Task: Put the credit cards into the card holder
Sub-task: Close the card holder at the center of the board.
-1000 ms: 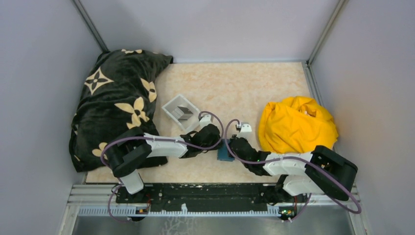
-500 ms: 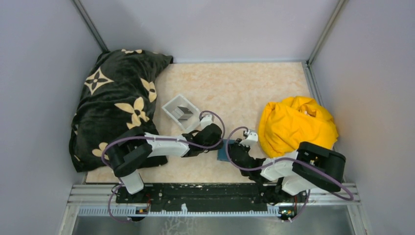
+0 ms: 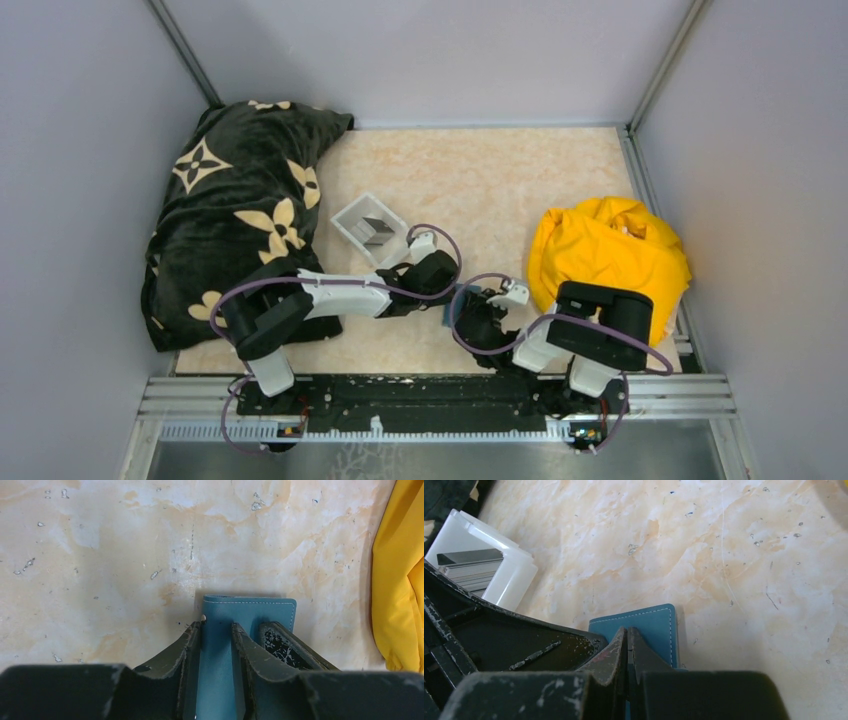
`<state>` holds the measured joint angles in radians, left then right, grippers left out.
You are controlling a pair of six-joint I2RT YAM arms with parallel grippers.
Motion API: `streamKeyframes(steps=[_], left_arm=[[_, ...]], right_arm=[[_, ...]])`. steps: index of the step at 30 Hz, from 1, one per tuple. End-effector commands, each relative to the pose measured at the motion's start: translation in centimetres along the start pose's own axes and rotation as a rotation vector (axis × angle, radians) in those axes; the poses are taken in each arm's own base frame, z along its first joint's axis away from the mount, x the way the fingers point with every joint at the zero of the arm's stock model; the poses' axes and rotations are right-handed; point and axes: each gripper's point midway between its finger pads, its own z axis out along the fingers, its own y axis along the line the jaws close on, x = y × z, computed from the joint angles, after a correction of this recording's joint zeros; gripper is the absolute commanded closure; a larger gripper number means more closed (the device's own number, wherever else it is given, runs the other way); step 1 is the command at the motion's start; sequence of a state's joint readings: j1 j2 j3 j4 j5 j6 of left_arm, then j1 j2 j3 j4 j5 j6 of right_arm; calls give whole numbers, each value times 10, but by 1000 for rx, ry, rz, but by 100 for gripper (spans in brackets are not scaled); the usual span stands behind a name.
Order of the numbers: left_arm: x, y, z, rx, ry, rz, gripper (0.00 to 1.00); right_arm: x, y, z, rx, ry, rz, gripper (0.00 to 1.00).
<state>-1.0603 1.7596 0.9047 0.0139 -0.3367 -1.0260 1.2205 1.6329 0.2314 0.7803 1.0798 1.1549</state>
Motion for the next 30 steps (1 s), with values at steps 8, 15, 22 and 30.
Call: streamKeyframes(steps=[8, 15, 22, 30], left_arm=[[43, 31, -3, -78, 139, 7, 70], [44, 40, -8, -54, 131, -10, 73], [33, 45, -17, -39, 82, 9, 65], [3, 42, -29, -25, -44, 17, 52]], right_arm=[[92, -99, -36, 189, 440, -624, 100], [103, -95, -35, 216, 472, -658, 100], [81, -84, -35, 216, 403, -601, 97], [27, -18, -36, 69, 299, -553, 55]])
